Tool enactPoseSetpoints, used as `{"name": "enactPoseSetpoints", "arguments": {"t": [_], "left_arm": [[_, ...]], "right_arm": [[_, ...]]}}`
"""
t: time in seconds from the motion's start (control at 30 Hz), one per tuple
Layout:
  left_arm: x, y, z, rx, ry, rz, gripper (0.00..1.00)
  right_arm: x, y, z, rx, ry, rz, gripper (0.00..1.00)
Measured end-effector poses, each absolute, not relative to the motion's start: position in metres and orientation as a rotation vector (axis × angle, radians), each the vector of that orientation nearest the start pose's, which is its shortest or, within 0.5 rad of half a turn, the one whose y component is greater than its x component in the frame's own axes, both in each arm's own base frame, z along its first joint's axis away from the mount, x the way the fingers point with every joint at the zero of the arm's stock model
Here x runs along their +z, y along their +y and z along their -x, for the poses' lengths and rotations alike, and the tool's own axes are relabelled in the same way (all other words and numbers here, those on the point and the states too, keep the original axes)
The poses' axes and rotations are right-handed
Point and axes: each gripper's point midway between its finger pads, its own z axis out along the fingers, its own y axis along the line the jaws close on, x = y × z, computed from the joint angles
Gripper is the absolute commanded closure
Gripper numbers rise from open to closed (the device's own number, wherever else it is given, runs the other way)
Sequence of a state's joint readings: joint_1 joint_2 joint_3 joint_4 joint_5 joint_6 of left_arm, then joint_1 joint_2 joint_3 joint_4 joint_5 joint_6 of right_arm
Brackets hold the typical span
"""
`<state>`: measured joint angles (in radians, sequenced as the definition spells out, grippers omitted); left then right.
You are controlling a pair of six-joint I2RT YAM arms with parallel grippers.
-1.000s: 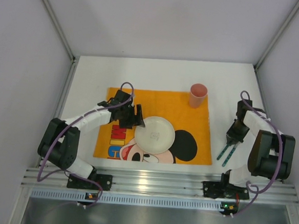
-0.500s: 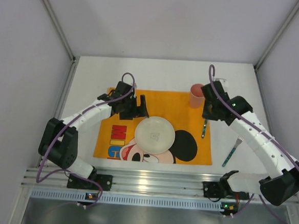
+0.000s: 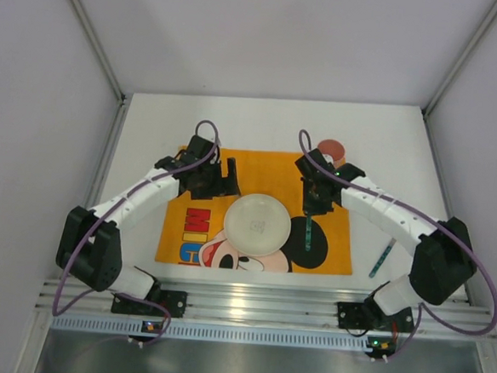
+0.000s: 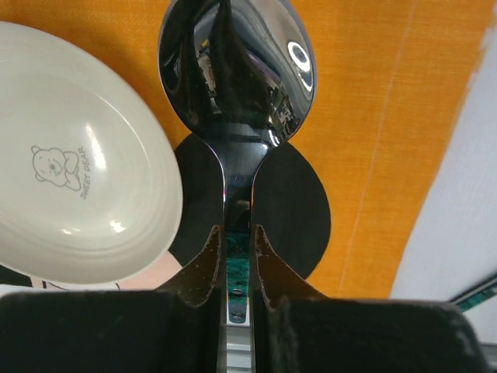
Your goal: Set the dinner table for one person
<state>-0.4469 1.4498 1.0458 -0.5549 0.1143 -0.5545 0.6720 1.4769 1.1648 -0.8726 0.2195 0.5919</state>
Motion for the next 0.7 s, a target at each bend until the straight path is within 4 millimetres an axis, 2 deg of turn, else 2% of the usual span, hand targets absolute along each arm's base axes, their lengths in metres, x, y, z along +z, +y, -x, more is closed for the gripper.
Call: {"name": "enactPoseSetpoints", "arguments": {"t": [0.1,0.23,0.5,0.7], "left_arm": [[0.12,-0.185,-0.296,-0.519,2.588,0.097,0.02],[0.125,-0.179,-0.292,-0.492,2.58,0.106,0.02],[0.129,-0.173,-0.288,-0.466,2.568,0.116,0.02],[0.124,-0.173,-0.289,-0.46,2.581,0.117,0.02]], "right_arm": [[0.097,0.188,-0.26,0.107,2.737,0.032,1.0],[0.083,0.189,-0.268,0.12,2.767,-0.002,1.0],[0.057,0.193,-0.263,0.128,2.847,0.013,0.99],[0.039,0.19,-0.257,0.084,2.907,0.043,0.87]]}}
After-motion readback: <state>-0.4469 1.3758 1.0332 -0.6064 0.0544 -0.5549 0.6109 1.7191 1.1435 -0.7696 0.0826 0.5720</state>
